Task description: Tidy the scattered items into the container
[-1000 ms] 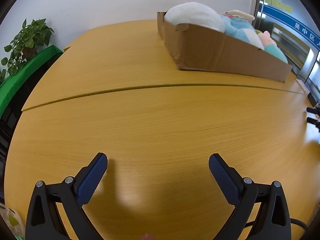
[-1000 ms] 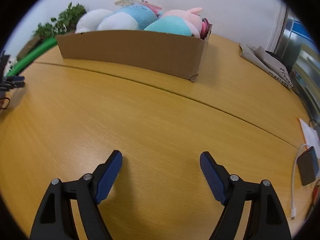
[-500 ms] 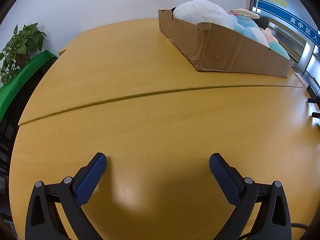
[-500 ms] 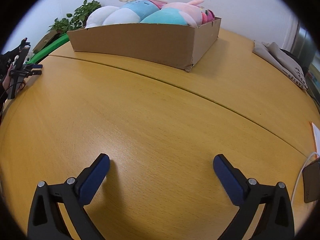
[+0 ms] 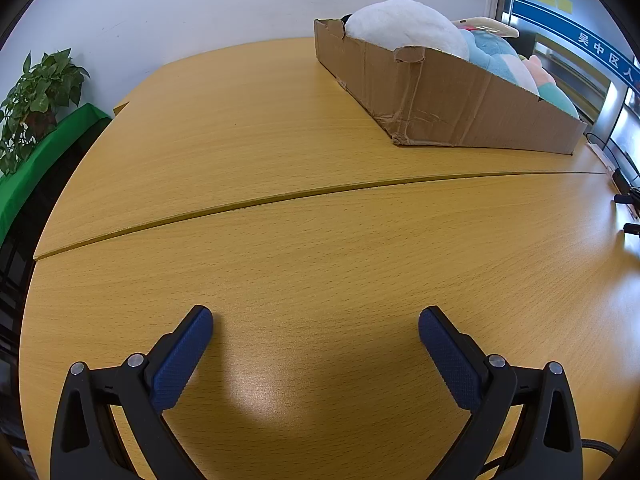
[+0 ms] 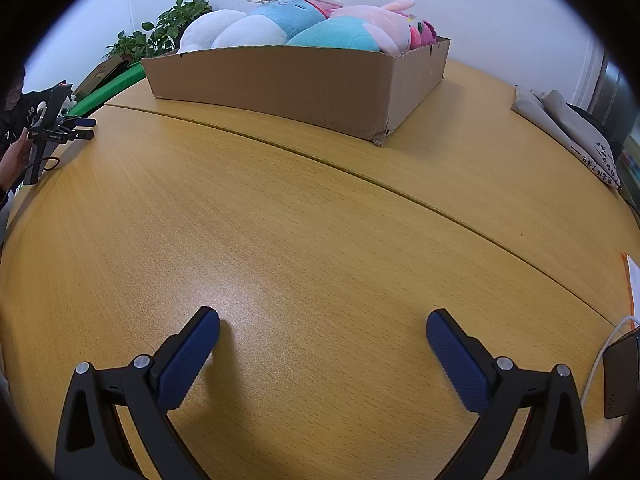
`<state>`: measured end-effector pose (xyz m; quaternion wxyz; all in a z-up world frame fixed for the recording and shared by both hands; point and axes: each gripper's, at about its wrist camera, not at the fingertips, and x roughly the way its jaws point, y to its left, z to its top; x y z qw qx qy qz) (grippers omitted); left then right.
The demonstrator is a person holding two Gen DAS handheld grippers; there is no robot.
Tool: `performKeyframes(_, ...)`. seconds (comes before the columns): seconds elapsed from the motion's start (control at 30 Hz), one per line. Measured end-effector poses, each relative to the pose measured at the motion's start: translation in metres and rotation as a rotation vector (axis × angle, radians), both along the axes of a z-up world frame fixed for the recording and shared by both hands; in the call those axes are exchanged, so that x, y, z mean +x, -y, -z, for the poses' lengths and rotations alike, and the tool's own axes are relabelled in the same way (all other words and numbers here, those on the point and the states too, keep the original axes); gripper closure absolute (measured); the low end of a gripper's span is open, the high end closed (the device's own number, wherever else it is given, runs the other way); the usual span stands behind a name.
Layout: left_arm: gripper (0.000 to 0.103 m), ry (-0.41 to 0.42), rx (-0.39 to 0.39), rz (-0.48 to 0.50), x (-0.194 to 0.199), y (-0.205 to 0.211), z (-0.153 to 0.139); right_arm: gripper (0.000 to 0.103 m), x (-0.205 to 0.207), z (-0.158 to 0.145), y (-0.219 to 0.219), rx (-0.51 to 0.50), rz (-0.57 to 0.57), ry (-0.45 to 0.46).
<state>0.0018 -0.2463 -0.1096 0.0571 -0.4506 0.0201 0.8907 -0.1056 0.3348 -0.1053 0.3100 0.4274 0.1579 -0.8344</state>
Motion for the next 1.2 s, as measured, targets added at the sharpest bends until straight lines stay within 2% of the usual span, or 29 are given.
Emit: performKeyframes(1.2, 0.000, 0.003, -0.002, 0.000, -0.0033, 0.0009, 0.0012, 0.000, 0.0014, 0.0026, 0.0044, 0.005, 0.006, -0.005)
